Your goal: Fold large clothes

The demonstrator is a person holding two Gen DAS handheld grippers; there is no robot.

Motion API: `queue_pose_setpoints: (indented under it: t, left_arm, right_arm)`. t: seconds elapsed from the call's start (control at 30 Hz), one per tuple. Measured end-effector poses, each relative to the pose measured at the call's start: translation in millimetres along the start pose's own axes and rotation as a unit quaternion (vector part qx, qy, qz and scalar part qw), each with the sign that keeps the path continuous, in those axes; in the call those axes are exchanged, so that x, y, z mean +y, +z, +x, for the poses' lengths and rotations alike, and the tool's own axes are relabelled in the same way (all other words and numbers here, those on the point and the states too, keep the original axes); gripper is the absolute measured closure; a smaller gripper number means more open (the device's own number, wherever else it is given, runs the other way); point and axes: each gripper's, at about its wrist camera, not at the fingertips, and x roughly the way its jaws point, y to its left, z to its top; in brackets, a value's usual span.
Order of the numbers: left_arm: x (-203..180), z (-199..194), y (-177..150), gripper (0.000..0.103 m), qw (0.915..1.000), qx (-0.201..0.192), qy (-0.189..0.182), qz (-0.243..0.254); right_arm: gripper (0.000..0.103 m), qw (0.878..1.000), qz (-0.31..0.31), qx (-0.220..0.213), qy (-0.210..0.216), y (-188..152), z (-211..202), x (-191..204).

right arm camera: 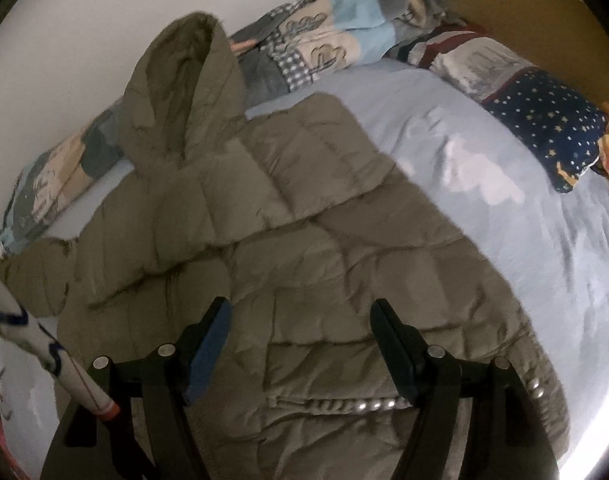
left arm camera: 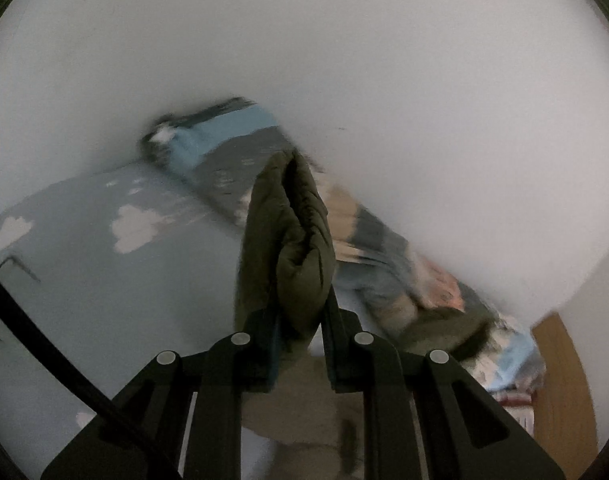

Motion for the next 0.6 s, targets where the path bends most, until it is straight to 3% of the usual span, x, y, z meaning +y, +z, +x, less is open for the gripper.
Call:
queue_pose_setpoints:
  t: [0.13, 0.3, 0.6]
  left_arm:
    - [-75.0, -11.8, -22.3, 0.086, 0.9979, 0.010, -0.036, 0.053]
    - [-164.1, -14.6, -72.5, 0.086, 0.9896, 0.039, -0.082, 0.112]
    - [-269.1, 30.0, -199.8, 0.086, 0.9682, 0.126, -0.122, 0.178]
  right_arm:
    - [0.027, 1.000, 0.020, -0.009, 0.004, 9.2, -9.3, -19.7]
    - [0.026, 0.999, 0.048, -0.017, 0.010, 16.3, -19.8, -44.9]
    - [0.026, 0.996, 0.088, -0.028, 0.018, 25.2, -37.3, -89.7]
